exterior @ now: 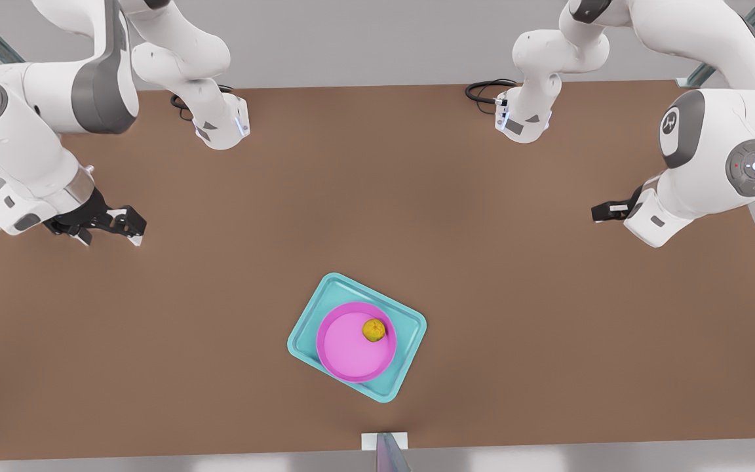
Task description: Place the orange on the plate with the left arm and the plate on the tray with the right arm
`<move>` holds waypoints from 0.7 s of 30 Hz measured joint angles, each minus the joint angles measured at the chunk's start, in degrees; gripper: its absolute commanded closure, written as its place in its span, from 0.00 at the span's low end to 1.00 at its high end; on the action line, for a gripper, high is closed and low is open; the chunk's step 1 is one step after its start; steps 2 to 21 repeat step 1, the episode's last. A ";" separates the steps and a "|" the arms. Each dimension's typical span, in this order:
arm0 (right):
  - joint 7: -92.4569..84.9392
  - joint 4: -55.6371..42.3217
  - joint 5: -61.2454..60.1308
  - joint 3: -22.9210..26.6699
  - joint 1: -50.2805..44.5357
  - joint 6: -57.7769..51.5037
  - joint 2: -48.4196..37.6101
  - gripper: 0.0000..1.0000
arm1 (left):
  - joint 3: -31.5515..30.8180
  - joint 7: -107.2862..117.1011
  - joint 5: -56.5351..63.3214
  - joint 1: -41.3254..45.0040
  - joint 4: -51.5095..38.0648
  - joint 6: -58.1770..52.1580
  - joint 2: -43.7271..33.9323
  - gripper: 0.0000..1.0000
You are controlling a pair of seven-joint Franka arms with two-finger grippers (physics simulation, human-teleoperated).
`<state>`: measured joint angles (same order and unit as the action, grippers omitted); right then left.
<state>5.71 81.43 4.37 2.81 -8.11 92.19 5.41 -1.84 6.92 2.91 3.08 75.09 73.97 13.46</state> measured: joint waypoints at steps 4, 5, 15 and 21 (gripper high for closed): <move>-0.45 -0.08 0.25 -0.01 -0.07 -1.05 -0.08 0.00 | 0.00 -0.01 -0.03 0.00 0.00 -0.02 0.03 0.00; -0.45 -0.08 0.25 -0.01 -0.07 -1.05 -0.08 0.00 | 0.00 -0.01 -0.03 0.00 0.00 -0.02 0.03 0.00; -0.45 -0.08 0.25 -0.01 -0.07 -1.05 -0.08 0.00 | 0.00 -0.01 -0.03 0.00 0.00 -0.02 0.03 0.00; -0.45 -0.08 0.25 -0.01 -0.07 -1.05 -0.08 0.00 | 0.00 -0.01 -0.03 0.00 0.00 -0.02 0.03 0.00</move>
